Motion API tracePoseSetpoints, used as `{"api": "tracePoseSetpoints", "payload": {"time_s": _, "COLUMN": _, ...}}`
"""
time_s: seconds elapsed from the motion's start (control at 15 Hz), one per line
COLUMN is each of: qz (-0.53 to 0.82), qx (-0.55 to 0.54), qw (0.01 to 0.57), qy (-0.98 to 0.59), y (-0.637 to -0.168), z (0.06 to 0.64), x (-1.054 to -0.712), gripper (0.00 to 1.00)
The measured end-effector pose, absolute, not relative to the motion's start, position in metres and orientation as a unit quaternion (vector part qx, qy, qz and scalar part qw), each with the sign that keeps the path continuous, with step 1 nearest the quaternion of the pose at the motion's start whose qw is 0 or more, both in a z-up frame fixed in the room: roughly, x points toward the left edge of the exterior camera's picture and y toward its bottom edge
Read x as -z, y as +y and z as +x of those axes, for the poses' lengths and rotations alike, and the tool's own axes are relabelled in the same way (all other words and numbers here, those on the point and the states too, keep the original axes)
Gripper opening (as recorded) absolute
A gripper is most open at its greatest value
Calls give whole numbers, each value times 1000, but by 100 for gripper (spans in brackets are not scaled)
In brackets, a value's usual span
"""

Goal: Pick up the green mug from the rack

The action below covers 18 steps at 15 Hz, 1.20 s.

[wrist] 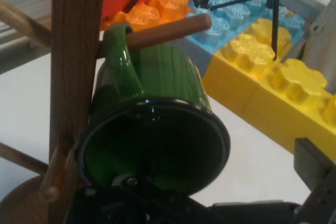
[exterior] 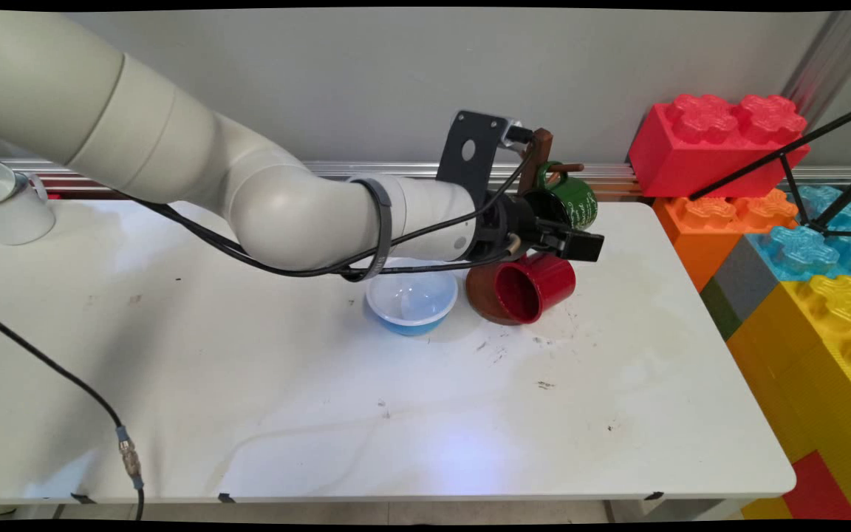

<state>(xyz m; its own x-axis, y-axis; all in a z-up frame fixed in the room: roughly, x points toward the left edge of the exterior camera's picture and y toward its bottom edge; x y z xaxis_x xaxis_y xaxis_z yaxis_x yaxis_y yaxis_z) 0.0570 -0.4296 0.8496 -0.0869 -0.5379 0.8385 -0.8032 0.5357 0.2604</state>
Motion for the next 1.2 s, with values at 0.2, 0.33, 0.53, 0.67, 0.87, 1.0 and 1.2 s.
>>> {"api": "tracePoseSetpoints", "payload": {"time_s": 0.2, "qz": 470, "qx": -131, "qw": 506, "qy": -712, "y": -434, "z": 53, "x": -847, "gripper": 100}}
{"api": "tracePoseSetpoints", "payload": {"time_s": 0.33, "qz": 474, "qx": -129, "qw": 513, "qy": -704, "y": -436, "z": 51, "x": -846, "gripper": 100}}
{"api": "tracePoseSetpoints", "payload": {"time_s": 0.53, "qz": 480, "qx": -123, "qw": 524, "qy": -693, "y": -438, "z": 47, "x": -845, "gripper": 100}}
{"api": "tracePoseSetpoints", "payload": {"time_s": 0.67, "qz": 484, "qx": -120, "qw": 529, "qy": -687, "y": -440, "z": 46, "x": -844, "gripper": 100}}
{"api": "tracePoseSetpoints", "payload": {"time_s": 0.87, "qz": 492, "qx": -119, "qw": 532, "qy": -679, "y": -441, "z": 45, "x": -842, "gripper": 100}}
{"api": "tracePoseSetpoints", "payload": {"time_s": 1.0, "qz": 496, "qx": -119, "qw": 532, "qy": -676, "y": -442, "z": 45, "x": -840, "gripper": 100}}
{"api": "tracePoseSetpoints", "payload": {"time_s": 1.2, "qz": 504, "qx": -118, "qw": 534, "qy": -669, "y": -444, "z": 46, "x": -838, "gripper": 0}}
